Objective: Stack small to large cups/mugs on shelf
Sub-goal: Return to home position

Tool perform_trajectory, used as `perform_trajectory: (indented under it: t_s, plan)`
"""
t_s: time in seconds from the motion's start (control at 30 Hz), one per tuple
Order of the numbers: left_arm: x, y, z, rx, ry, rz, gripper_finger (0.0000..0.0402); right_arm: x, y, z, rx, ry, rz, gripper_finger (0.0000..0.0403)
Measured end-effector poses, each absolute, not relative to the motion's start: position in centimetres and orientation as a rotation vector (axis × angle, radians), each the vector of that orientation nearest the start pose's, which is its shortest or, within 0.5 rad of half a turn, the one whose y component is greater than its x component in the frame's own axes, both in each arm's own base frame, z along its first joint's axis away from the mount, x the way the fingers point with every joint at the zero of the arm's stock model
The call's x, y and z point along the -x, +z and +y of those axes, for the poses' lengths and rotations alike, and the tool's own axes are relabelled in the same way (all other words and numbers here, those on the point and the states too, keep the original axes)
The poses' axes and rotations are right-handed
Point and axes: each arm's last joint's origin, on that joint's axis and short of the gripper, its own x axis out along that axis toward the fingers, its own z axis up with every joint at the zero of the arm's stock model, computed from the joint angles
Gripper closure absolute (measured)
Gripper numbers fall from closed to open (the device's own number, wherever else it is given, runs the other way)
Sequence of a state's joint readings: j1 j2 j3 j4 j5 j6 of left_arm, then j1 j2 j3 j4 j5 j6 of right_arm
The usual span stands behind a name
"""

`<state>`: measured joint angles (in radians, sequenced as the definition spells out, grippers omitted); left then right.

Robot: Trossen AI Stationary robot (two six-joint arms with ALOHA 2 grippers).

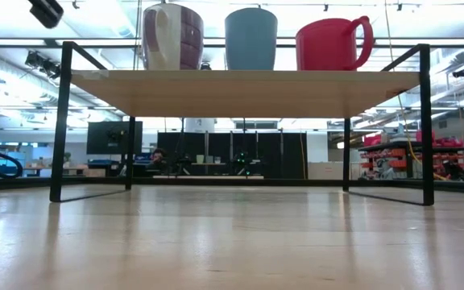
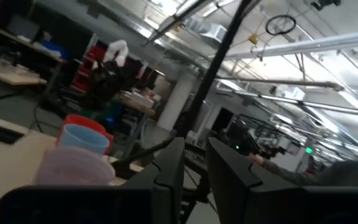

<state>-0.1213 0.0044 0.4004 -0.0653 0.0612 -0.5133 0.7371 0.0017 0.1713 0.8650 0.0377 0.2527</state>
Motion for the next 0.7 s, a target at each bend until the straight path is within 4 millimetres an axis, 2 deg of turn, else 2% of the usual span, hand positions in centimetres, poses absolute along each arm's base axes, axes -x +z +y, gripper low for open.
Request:
perform_trajectory:
  t_s: [0.2, 0.3, 0.57, 0.7]
  plan:
    - [-6.0, 27.0, -1.0, 0.539, -0.281, -0.258, 0.0325, -3.5, 26.4, 3.0, -0.630, 0.758, -0.895, 0.0388]
    - [-6.8, 25.4, -1.1, 0.571, -0.275, -0.215, 0.0321, -3.7, 25.6, 3.1, -0.645, 0.738, -0.879, 0.0388]
    - [-8.3, 22.4, -1.2, 0.595, -0.292, -0.259, 0.0326, -4.1, 24.7, 3.3, -0.648, 0.701, -0.861, 0.0388]
    - [-8.7, 21.1, -1.3, 0.599, -0.283, -0.227, 0.0328, -4.2, 24.6, 3.3, -0.635, 0.663, -0.852, 0.0388]
